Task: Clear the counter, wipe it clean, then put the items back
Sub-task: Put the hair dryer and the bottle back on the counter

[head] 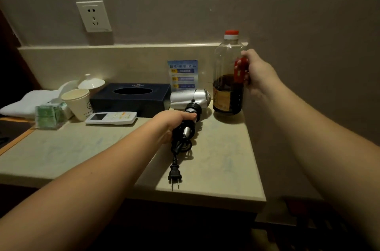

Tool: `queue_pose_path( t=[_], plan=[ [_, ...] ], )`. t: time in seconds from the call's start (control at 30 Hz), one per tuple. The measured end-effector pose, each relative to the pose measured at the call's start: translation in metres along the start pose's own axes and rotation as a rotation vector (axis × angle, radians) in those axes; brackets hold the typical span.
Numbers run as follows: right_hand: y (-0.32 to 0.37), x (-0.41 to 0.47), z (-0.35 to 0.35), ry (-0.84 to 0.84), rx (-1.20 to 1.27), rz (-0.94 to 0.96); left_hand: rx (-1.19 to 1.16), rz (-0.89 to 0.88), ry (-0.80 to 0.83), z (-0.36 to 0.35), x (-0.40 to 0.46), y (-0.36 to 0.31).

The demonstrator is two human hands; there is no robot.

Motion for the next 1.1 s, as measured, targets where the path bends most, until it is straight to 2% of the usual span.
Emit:
queue_pose_path(
  t=[0.2,0.43,0.67,0.87,1.1],
  plan=[
    [-0.014,0.036,-0.009,0.033,-0.015,-0.004,0.022,0.03,-0.057,0.004,0.017,-0.005],
    [-0.023,0.054,-0.016,0.042,-0.048,-0.043,0.03,0.046,-0.043,0.005,0.024,-0.004],
    [-0.03,0.066,-0.013,0.057,-0.035,-0.061,0.161,0.054,-0.055,0.008,0.029,-0.01],
    [-0.032,0.068,-0.007,0.063,-0.115,-0.057,0.279,0.023,-0.079,0.008,0.03,-0.013],
    [-0.021,0.058,-0.002,0.052,-0.237,-0.053,0.3,-0.027,-0.144,0.005,0.017,-0.012]
  ],
)
Point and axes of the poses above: each hand's wrist, its own x-axis towards the middle knuckle, its own z-axis out of the back of the hand, y = z × x, the point moved 5 cm from there along x, towards the middle knuckle, and after that the axes turned 7 degrees about -x, right-handed, at the moved point
